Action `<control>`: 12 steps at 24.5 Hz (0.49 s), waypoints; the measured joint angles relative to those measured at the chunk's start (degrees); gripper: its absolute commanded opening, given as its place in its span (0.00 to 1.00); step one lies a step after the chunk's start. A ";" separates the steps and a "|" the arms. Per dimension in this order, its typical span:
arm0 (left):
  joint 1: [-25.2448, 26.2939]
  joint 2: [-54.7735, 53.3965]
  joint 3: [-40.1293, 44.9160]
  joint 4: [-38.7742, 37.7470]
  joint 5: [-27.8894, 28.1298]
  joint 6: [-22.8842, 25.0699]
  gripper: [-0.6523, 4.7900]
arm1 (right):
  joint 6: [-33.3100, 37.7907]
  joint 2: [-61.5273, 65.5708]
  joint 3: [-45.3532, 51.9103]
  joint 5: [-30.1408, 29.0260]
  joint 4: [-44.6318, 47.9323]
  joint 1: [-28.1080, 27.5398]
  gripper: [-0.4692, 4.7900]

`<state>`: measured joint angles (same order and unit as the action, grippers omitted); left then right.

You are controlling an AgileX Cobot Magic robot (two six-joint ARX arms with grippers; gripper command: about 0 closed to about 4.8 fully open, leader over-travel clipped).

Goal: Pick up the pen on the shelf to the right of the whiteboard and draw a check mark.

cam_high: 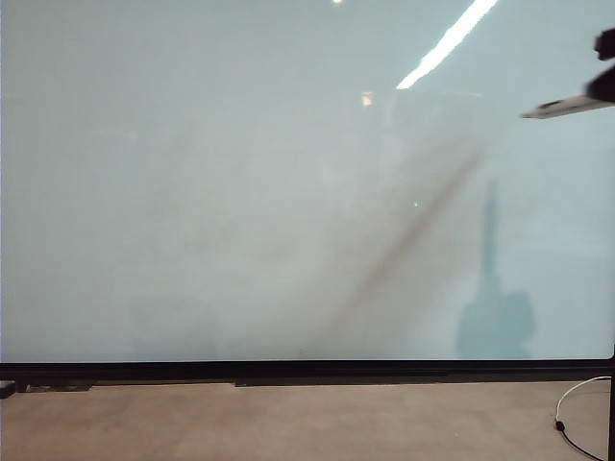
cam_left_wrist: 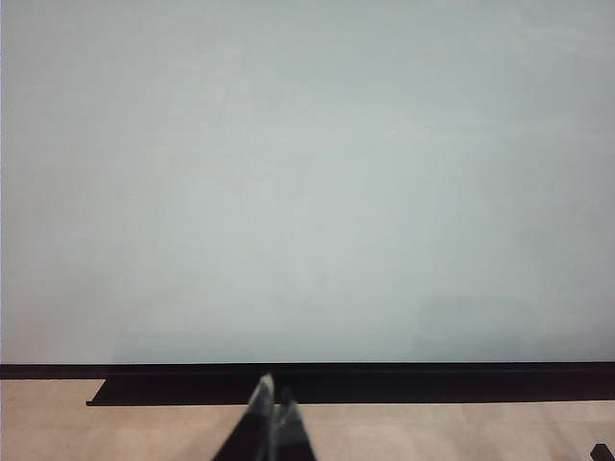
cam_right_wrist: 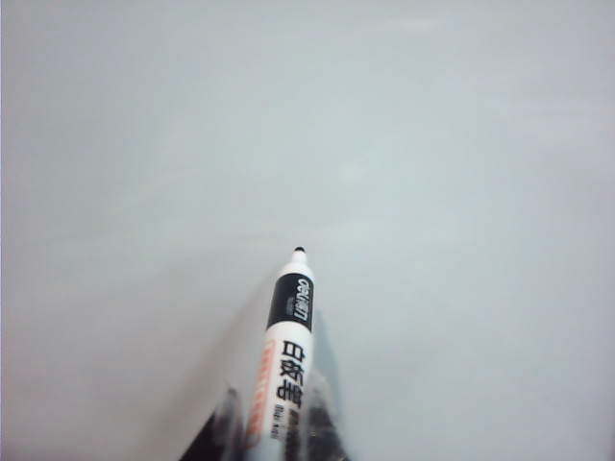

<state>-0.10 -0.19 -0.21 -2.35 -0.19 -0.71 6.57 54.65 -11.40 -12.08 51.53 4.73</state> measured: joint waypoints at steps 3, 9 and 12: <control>0.00 0.02 0.00 -0.02 0.00 0.02 0.11 | 0.70 1.11 -0.33 -5.99 -0.37 0.35 0.08; 0.00 0.02 0.00 -0.02 0.00 0.02 0.11 | 0.90 8.02 -3.98 -17.40 0.07 1.53 0.08; 0.00 0.02 0.00 -0.02 0.02 0.00 0.11 | -0.15 11.10 -5.46 -18.40 0.59 4.04 0.08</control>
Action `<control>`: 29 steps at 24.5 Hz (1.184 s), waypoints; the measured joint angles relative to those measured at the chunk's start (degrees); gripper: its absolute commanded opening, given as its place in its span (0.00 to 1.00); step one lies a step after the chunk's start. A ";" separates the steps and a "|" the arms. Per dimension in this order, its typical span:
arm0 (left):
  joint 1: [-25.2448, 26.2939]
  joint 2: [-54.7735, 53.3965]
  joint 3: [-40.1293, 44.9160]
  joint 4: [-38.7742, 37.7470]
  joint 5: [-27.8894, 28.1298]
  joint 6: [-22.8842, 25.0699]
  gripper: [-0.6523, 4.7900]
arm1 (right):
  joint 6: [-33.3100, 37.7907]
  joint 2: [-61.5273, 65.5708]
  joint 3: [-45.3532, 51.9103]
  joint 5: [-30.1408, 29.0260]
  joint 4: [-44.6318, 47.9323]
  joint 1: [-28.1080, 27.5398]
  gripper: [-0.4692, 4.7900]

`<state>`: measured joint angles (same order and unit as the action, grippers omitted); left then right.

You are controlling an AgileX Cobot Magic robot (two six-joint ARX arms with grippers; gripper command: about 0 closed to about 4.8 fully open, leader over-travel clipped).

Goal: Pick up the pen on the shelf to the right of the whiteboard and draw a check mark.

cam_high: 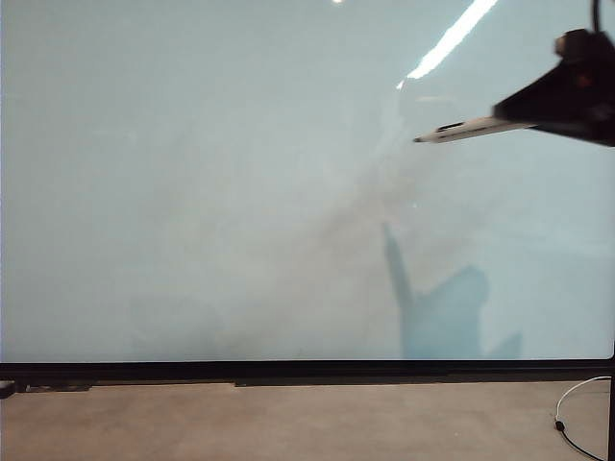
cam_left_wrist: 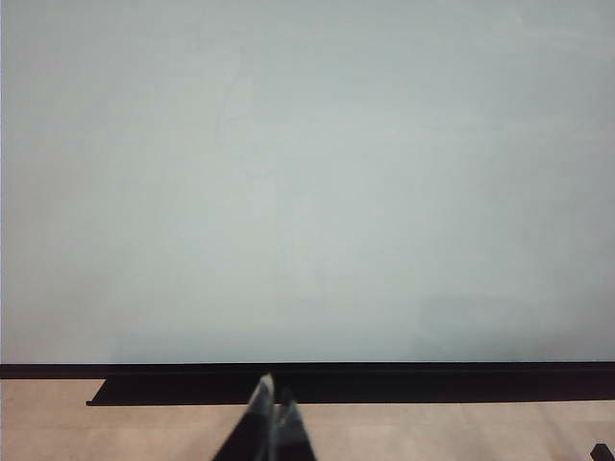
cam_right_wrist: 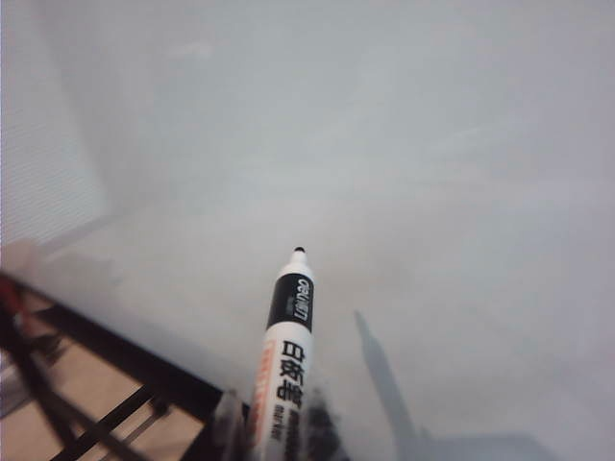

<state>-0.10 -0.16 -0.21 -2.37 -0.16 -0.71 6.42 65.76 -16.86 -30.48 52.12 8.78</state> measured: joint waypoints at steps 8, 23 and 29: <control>0.00 0.02 0.00 0.00 0.00 0.00 0.11 | -4.17 10.19 -5.66 -0.35 2.03 5.31 0.08; 0.00 0.02 0.00 0.00 -0.02 0.00 0.11 | -15.72 18.27 -12.31 3.34 2.23 12.13 0.08; 0.00 0.02 0.00 0.00 -0.02 0.00 0.11 | -14.80 18.29 -13.14 3.50 1.16 12.09 0.08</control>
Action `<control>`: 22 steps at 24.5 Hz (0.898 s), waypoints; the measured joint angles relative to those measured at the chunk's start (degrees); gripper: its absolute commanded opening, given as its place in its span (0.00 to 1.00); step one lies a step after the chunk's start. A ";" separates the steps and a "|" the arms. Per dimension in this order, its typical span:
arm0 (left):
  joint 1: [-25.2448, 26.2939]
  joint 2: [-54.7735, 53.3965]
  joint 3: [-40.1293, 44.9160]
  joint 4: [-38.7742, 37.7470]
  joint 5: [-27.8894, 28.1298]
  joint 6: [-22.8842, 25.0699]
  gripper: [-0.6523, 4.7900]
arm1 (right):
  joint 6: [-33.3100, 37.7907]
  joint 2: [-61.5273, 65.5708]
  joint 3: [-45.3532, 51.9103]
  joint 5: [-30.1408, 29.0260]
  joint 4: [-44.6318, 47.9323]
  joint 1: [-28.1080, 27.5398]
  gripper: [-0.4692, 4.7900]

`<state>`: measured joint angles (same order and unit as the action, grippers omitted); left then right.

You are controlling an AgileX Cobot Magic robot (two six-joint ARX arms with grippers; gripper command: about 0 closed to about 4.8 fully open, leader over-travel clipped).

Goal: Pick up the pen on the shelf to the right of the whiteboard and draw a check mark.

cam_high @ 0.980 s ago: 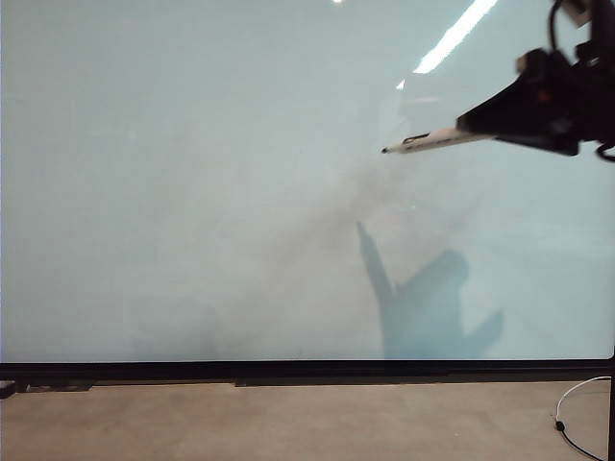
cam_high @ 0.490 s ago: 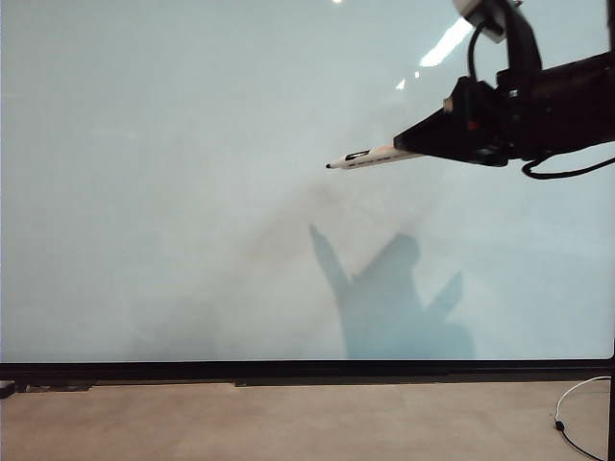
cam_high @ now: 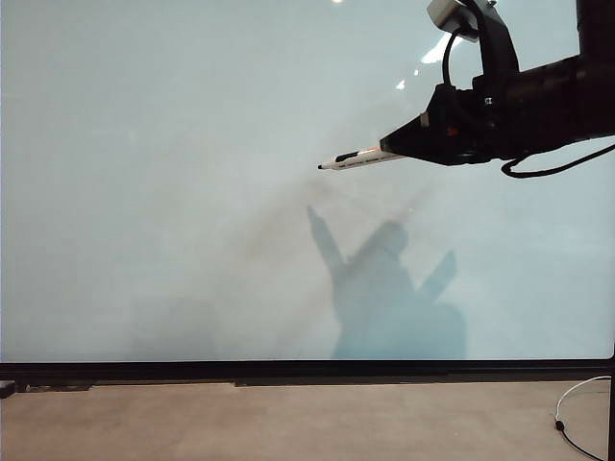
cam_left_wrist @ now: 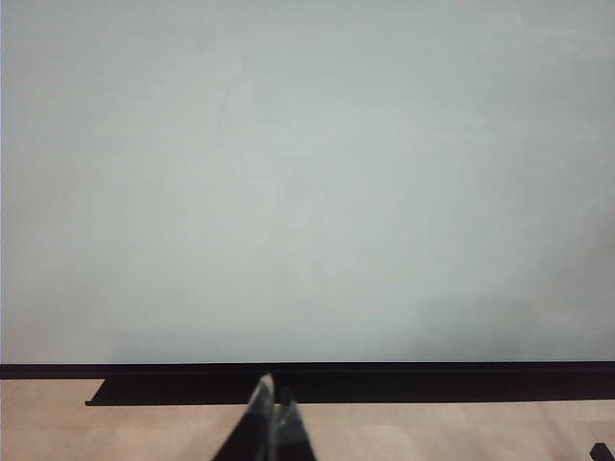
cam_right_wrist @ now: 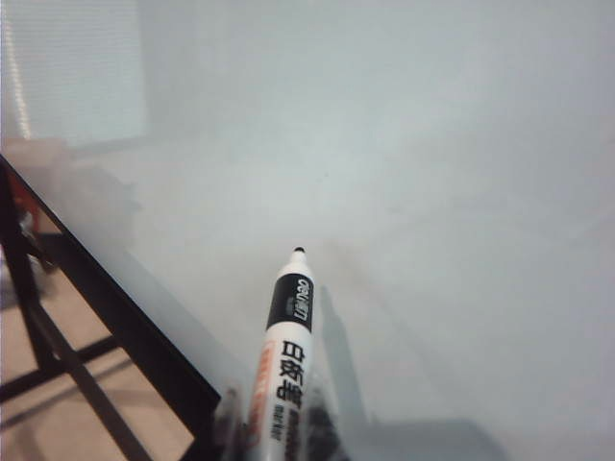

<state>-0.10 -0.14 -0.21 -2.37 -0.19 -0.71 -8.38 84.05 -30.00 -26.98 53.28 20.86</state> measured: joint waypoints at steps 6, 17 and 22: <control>0.00 0.00 0.00 0.00 0.00 0.00 0.11 | 9.18 4.57 -3.28 -3.67 1.01 0.11 0.08; 0.00 0.00 0.00 0.00 0.00 0.00 0.11 | 12.92 5.92 -4.28 0.66 2.99 0.44 0.08; 0.00 -0.02 0.00 0.00 0.00 0.00 0.11 | 13.05 5.92 -4.28 2.14 2.95 0.44 0.08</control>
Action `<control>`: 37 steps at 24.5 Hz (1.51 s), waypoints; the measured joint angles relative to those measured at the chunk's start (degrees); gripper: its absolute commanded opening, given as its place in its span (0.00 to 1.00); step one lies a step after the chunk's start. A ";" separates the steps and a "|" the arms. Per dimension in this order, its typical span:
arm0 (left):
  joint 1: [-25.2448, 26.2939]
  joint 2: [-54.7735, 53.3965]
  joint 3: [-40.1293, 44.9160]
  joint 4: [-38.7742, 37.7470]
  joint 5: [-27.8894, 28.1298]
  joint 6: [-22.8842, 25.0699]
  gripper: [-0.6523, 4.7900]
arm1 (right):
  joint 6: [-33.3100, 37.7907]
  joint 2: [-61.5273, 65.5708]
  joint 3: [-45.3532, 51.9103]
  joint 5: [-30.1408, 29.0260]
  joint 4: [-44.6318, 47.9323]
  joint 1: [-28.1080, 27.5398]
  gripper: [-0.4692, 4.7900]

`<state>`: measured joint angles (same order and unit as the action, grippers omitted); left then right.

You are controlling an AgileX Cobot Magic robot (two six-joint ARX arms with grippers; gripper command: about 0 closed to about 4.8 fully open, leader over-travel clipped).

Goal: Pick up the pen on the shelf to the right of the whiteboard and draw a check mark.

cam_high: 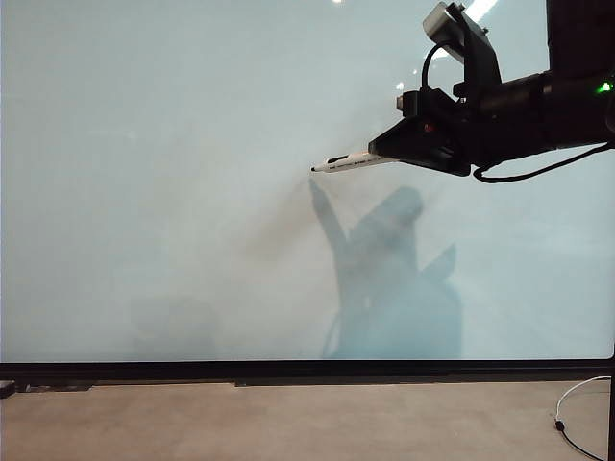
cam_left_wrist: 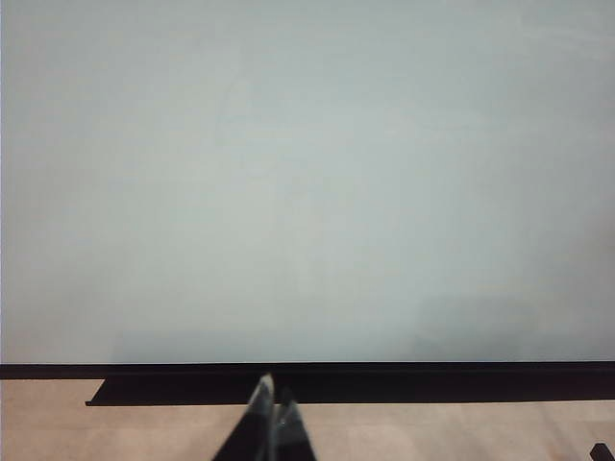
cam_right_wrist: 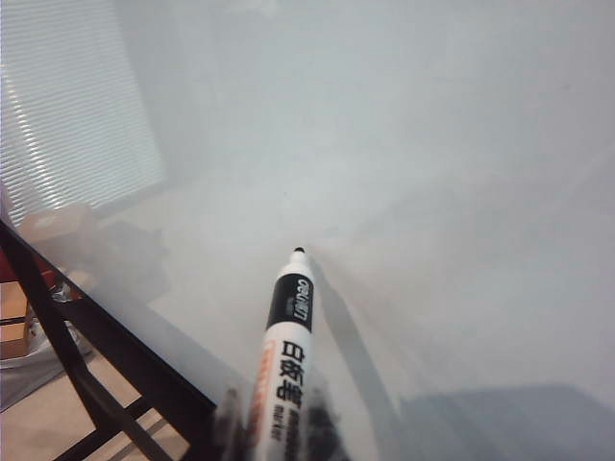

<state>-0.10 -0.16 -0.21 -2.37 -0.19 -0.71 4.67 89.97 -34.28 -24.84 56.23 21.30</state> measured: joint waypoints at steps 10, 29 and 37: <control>0.00 0.00 0.00 0.00 0.00 0.02 0.11 | 0.00 0.00 0.02 2.75 -0.31 0.09 0.08; 0.00 0.00 0.00 0.00 0.00 0.00 0.11 | -0.04 0.00 0.04 5.40 -4.72 0.22 0.08; 0.00 0.00 0.00 0.00 0.00 0.00 0.11 | -0.20 0.00 0.17 6.84 -7.28 0.22 0.08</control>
<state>-0.10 -0.16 -0.21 -2.37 -0.19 -0.71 4.47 89.97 -34.11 -18.00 48.95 21.52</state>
